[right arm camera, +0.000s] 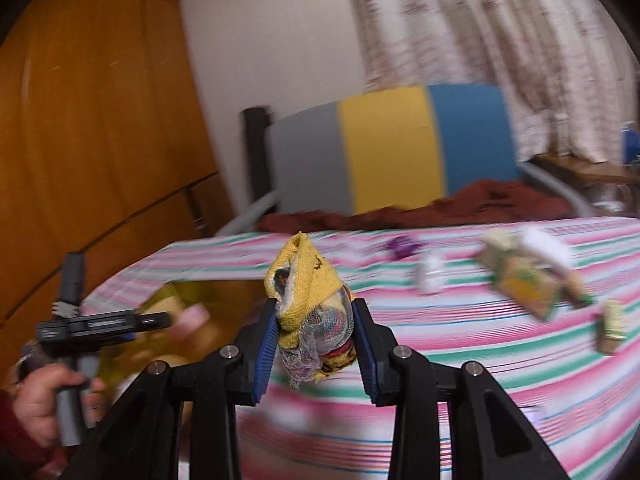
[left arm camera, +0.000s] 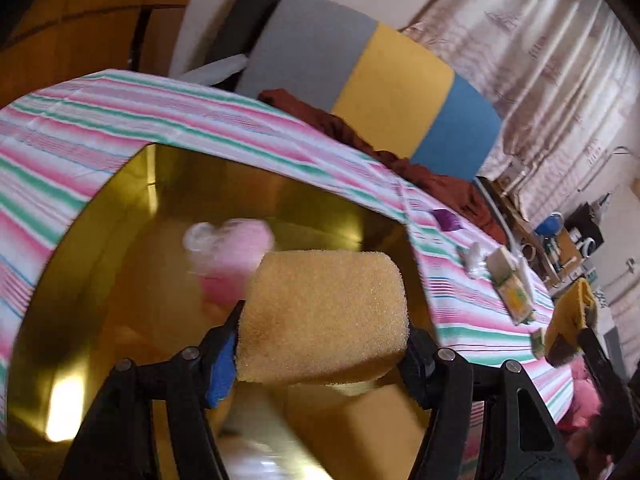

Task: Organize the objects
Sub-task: 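Carry sponge and cloth over the gold tray and release both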

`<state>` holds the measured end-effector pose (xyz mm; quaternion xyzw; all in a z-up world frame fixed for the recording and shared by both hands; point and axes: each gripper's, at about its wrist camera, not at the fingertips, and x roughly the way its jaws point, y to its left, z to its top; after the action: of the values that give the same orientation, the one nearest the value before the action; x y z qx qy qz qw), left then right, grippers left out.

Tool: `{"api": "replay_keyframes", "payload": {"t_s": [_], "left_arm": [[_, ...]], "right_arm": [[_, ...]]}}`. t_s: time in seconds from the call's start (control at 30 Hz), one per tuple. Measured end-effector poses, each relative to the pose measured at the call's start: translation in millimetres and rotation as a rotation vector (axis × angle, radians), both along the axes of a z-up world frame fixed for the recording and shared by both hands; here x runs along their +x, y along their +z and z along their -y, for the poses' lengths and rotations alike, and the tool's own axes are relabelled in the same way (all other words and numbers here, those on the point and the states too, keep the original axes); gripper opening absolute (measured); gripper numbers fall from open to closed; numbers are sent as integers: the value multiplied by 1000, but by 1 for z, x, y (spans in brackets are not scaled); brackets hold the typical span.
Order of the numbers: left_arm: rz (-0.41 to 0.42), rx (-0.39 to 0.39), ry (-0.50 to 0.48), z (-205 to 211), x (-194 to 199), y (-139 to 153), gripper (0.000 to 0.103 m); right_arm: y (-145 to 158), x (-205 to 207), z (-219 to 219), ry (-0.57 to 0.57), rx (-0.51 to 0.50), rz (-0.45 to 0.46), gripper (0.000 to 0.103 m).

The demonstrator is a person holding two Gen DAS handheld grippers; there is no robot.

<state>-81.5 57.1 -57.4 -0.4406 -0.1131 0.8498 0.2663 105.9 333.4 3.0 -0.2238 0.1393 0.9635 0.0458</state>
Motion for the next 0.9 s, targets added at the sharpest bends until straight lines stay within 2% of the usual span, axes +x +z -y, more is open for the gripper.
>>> {"api": "replay_keyframes", "payload": {"t_s": [0.2,0.3,0.33,0.37,0.43,0.6,0.8,0.9], "left_arm": [[81,-53,-24,10,-9,-25,68],[42,-110,-33,8,-3,-24,71],[37,-113,-33,9,-2,-24,76],[36,-105,-28,12,-1,-23,88],[20,-89,4,19,3,-18,103],[-24,-95,86,34,16,-3,103],[-154,-162,192,49,43,22,103],[-163,-145,221,58,52,28,103]], "right_arm": [[-3,-33,60,165,-7,35,35],[-8,-46,77,207,-2,58,35],[-9,-50,79,216,-5,65,35],[-11,-53,82,224,-7,72,35],[-14,-60,86,236,-10,90,35],[-23,-69,92,243,-13,123,35],[-33,-84,95,241,-29,170,35],[-35,-94,96,232,-24,186,35]]}}
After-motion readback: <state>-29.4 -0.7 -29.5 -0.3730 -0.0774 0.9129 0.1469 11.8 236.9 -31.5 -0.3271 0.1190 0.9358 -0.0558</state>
